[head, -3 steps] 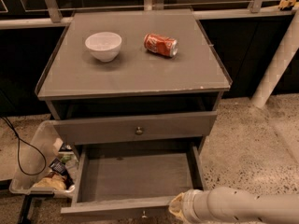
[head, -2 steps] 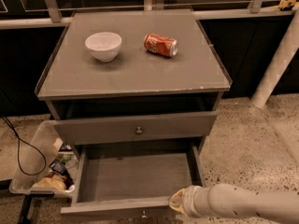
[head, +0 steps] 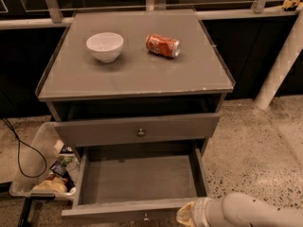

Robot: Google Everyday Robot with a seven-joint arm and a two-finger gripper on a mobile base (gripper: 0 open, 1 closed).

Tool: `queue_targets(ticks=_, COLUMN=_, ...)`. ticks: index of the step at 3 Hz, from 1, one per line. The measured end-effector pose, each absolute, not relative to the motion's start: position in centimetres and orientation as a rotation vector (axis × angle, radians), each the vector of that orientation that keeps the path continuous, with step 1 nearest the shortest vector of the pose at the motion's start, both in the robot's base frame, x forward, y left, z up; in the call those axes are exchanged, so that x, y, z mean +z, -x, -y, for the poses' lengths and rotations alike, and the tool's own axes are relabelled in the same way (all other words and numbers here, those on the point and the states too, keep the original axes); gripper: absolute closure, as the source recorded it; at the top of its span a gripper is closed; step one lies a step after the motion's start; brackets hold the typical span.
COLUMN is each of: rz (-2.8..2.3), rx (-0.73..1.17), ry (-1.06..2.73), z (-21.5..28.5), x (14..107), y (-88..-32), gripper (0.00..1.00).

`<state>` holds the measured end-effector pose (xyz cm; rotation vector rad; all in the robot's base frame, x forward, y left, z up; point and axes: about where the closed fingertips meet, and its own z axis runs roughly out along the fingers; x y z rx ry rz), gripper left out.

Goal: Close middle drawer

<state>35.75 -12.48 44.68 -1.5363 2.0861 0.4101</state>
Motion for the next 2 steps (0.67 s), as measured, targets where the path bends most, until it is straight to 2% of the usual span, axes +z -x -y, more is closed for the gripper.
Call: queue_targets(ticks=2, rz=-2.135, rx=0.421, ry=1.472, z=13.5, x=41.1, y=-37.4, gripper=1.00)
